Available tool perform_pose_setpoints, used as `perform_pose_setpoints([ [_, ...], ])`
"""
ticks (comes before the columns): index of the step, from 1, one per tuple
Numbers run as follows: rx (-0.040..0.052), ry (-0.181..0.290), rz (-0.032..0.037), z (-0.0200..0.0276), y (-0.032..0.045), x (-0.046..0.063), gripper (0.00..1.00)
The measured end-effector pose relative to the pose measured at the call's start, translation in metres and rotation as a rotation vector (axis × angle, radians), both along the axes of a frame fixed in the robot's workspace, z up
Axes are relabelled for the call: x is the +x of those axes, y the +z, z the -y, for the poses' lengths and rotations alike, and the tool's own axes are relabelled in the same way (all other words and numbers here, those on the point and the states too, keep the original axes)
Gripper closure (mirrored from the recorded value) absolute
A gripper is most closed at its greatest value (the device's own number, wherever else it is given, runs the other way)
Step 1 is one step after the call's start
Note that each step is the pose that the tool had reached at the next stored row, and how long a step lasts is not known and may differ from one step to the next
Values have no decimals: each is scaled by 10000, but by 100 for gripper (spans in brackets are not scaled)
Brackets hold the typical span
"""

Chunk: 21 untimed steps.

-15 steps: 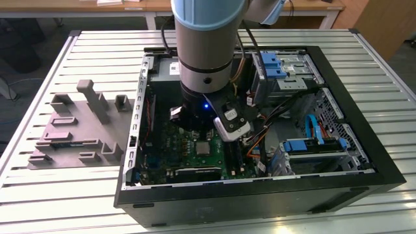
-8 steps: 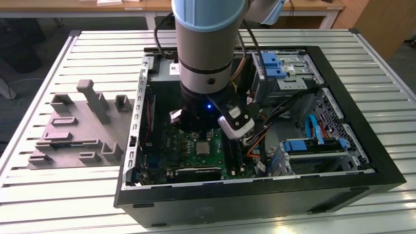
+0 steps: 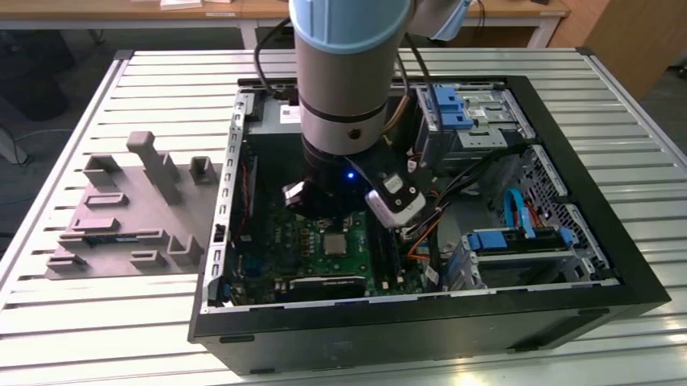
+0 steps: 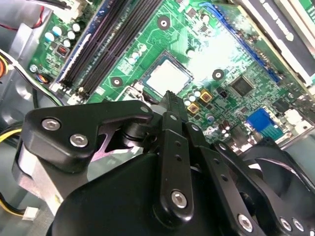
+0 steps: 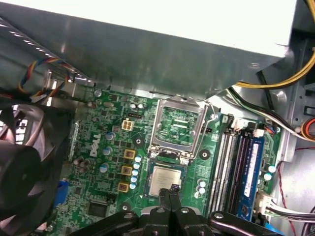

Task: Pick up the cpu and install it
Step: 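Close the cpu cover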

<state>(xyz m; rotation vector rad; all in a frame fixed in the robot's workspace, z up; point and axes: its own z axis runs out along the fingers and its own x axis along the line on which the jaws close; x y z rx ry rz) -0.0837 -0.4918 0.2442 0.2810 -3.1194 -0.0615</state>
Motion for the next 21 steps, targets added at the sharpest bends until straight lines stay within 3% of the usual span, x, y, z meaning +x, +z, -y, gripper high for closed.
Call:
perform_pose_setpoints([
  [13,0,13,0,-23,-11,90,89],
  [21,5,992,1,-23,-20,111,89],
])
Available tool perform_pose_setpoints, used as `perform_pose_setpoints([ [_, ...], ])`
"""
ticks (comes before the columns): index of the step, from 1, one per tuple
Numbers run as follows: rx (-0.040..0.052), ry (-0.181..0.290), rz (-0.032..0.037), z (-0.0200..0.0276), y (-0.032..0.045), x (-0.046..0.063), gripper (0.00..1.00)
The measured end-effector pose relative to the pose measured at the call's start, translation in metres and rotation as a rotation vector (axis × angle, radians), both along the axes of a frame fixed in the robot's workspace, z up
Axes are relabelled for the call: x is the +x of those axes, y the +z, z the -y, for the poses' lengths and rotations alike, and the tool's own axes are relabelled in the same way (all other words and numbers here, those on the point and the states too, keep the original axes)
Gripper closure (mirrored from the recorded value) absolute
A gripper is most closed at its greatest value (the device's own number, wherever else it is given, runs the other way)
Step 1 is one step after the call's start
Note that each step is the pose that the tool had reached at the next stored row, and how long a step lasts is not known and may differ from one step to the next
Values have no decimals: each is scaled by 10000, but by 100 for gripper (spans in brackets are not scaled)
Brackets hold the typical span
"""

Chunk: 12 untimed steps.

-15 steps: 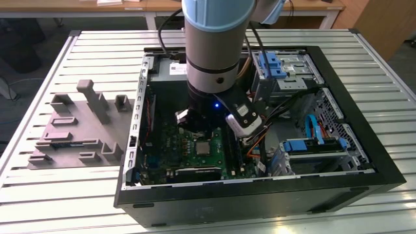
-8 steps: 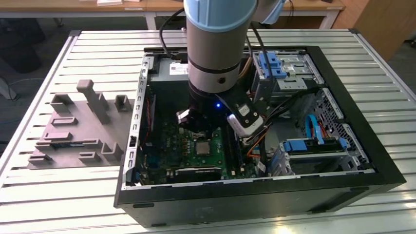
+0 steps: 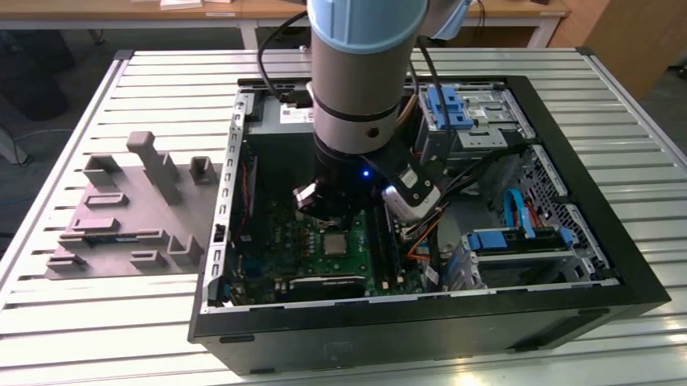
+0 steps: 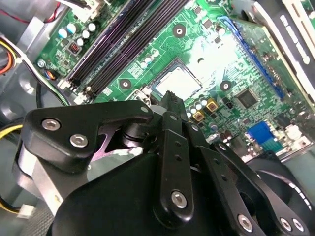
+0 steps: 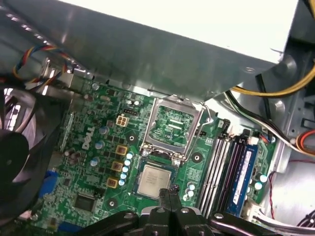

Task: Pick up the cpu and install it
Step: 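Close the cpu cover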

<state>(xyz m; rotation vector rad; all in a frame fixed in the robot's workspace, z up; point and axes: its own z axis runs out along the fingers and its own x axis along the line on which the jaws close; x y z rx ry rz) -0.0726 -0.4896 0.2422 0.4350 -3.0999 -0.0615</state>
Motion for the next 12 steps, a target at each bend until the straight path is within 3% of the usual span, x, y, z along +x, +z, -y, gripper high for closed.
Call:
perform_pose_setpoints([
  [6,24,490,-1,0,-5,8,89],
  [12,30,1498,-1,0,-20,8,89],
])
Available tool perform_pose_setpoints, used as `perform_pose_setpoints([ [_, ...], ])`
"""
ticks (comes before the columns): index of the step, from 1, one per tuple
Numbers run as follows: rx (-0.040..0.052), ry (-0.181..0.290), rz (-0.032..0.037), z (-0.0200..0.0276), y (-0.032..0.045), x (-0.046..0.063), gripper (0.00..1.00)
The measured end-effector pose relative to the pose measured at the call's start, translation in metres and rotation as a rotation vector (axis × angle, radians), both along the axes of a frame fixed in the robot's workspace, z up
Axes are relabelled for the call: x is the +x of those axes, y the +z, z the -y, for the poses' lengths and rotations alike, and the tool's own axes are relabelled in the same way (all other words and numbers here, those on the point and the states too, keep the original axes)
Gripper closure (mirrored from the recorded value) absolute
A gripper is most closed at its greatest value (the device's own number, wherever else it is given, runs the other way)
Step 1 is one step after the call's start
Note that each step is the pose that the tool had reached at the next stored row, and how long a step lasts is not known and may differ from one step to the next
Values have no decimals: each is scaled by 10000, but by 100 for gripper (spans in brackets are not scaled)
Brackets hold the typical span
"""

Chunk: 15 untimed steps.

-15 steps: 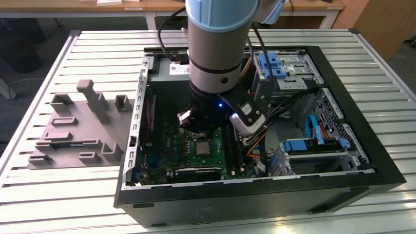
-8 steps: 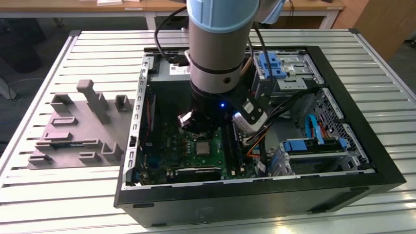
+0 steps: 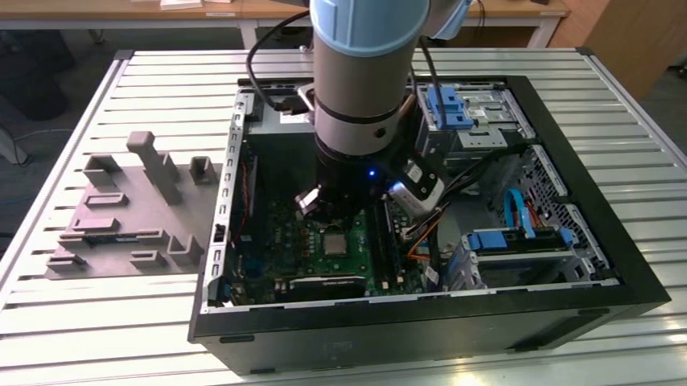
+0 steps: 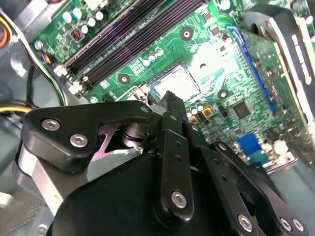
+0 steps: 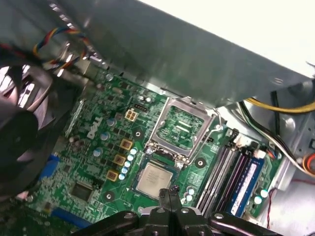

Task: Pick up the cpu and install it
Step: 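Close the cpu cover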

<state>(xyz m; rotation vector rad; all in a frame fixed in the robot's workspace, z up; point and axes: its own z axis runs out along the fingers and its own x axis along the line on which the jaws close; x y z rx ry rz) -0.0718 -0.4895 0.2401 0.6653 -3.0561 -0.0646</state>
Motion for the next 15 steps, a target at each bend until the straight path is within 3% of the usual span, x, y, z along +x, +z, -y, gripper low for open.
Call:
perform_pose_setpoints([
  [4,-1,683,-1,1,-8,0,89],
  [6,69,792,2,1,-12,1,89],
  [12,1112,858,44,0,-13,2,89],
  [15,1162,1101,32,0,-21,16,89],
])
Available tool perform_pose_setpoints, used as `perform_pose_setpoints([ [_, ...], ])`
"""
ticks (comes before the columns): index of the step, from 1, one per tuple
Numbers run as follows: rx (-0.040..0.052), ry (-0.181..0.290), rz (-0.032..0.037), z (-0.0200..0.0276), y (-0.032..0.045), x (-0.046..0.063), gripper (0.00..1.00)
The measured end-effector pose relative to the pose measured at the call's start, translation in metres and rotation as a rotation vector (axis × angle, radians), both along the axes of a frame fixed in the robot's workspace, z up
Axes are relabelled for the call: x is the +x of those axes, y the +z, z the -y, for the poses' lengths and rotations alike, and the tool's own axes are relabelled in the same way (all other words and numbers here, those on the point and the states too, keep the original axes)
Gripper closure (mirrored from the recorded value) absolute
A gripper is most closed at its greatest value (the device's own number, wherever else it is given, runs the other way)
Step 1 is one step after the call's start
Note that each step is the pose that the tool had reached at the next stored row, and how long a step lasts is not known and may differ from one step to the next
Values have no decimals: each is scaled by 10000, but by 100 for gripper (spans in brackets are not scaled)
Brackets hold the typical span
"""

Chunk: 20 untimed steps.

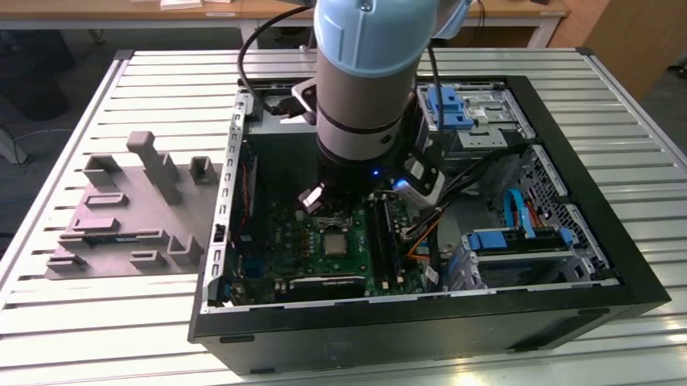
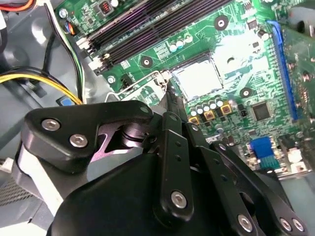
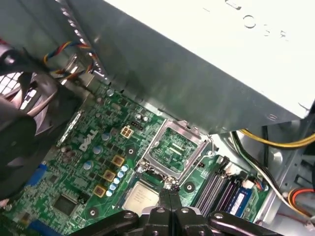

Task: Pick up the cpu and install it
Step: 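Close the cpu cover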

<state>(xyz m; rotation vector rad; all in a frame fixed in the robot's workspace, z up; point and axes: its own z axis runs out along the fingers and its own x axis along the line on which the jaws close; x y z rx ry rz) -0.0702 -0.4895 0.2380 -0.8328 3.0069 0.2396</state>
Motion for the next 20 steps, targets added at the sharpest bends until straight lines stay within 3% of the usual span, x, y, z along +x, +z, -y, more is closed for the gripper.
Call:
perform_pose_setpoints([
  [3,-3,460,-2,0,-7,4,89],
  [7,-3,555,-1,-14,-16,86,89],
  [14,2,558,0,-155,-37,237,89],
  [15,112,682,1,-179,-50,254,89],
  [20,120,1286,-3,-183,-75,262,89],
])
